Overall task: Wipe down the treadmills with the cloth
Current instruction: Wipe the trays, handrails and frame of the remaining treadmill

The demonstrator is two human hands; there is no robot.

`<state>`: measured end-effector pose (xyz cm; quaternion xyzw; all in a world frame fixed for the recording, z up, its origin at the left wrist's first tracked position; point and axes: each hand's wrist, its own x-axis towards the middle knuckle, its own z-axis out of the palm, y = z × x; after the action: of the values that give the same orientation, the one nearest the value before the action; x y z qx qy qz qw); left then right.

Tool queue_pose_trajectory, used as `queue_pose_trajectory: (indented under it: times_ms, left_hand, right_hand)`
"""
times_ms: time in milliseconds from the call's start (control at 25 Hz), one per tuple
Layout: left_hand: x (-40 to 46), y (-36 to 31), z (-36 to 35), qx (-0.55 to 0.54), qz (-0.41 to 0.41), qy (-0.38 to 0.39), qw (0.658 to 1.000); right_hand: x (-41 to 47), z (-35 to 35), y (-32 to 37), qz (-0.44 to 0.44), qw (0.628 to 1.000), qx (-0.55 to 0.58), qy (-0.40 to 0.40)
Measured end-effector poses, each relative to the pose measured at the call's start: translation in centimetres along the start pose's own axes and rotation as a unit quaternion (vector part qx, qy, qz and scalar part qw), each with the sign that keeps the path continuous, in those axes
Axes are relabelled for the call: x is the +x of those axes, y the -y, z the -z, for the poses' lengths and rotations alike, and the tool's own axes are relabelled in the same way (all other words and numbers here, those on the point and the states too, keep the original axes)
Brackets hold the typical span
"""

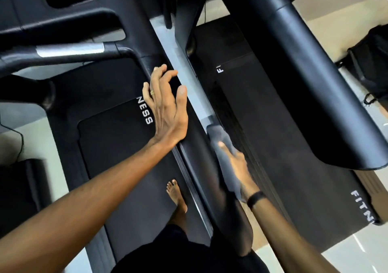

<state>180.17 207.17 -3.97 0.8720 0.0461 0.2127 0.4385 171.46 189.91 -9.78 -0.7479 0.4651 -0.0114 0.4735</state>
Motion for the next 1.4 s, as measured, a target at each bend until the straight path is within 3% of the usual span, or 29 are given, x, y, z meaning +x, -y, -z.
queue_pose_trajectory:
  times_ms: [40,80,120,200,240,320,440,560,640,680,720,760,880,960,1120,1200,1280,1320,1400]
  left_hand:
    - [0.1,0.1,-0.1,0.003,0.004,-0.007,1.0]
    - [0.0,0.1,-0.1,0.01,0.005,-0.011,1.0]
    - [-0.1,0.0,-0.2,0.012,0.003,-0.013,1.0]
    - [-0.2,0.0,-0.1,0.01,-0.003,-0.016,1.0]
    - [-0.1,-0.1,0.0,0.015,-0.004,-0.017,1.0]
    - [0.1,0.0,0.0,0.024,-0.003,-0.013,1.0]
    - [-0.2,0.0,-0.1,0.028,0.001,-0.01,1.0]
    - [-0.1,0.1,-0.1,0.027,0.022,-0.024,0.999]
    - [-0.2,0.0,-0.2,0.036,0.026,-0.025,0.999]
    - [-0.2,0.0,-0.3,0.039,0.023,-0.024,0.999]
    - [-0.2,0.0,-0.3,0.038,0.019,-0.024,0.999]
    - [-0.3,-0.1,-0.2,0.04,0.014,-0.026,0.999]
    - [-0.4,-0.6,0.4,0.064,0.006,-0.031,0.997]
    - [-2.0,-1.5,1.1,0.064,-0.004,-0.028,0.998]
    - [-10.1,-4.4,2.5,0.015,0.028,-0.022,0.999]
    - [-13.7,-5.3,2.9,-0.001,0.056,-0.03,0.998]
    - [-14.9,-5.6,2.8,-0.006,0.086,-0.056,0.995]
    - [-14.9,-5.7,2.6,-0.006,0.093,-0.069,0.993]
    - [-14.5,-6.1,2.3,0.004,0.095,-0.083,0.992]
  right_hand:
    - [-1.9,1.9,1.0,0.026,0.99,-0.14,-0.006]
    - [-4.3,1.8,1.6,0.105,0.967,-0.227,0.04]
    - [-6.5,2.4,2.0,0.177,0.928,-0.288,0.154]
    - [-6.9,1.1,5.2,0.267,0.91,-0.264,0.178]
    - [-5.9,-1.1,7.1,0.246,0.924,-0.226,0.184]
    - [-2.8,-4.2,8.4,0.173,0.925,-0.167,0.295]
    - [1.2,-3.3,5.1,0.031,0.928,-0.065,0.365]
    - [-0.7,1.8,0.2,-0.034,0.944,-0.125,0.305]
    - [-4.4,4.1,0.0,0.062,0.939,-0.238,0.239]
    - [-6.2,3.9,1.1,0.156,0.924,-0.283,0.202]
    - [-6.9,2.9,2.7,0.237,0.915,-0.276,0.174]
    - [-6.7,1.4,4.4,0.262,0.914,-0.246,0.186]
    - [-1.7,-3.7,7.4,0.157,0.936,-0.099,0.299]
    - [0.2,-2.8,4.9,0.105,0.922,-0.032,0.372]
    - [-0.4,4.7,-3.5,0.006,0.931,-0.073,0.359]
    - [-4.0,8.5,-5.6,0.087,0.94,-0.174,0.28]
    - [-8.2,9.5,-4.6,0.29,0.9,-0.263,0.191]
    - [-9.1,8.6,-3.6,0.36,0.875,-0.272,0.175]
    - [-7.4,5.8,-0.7,0.371,0.874,-0.218,0.224]
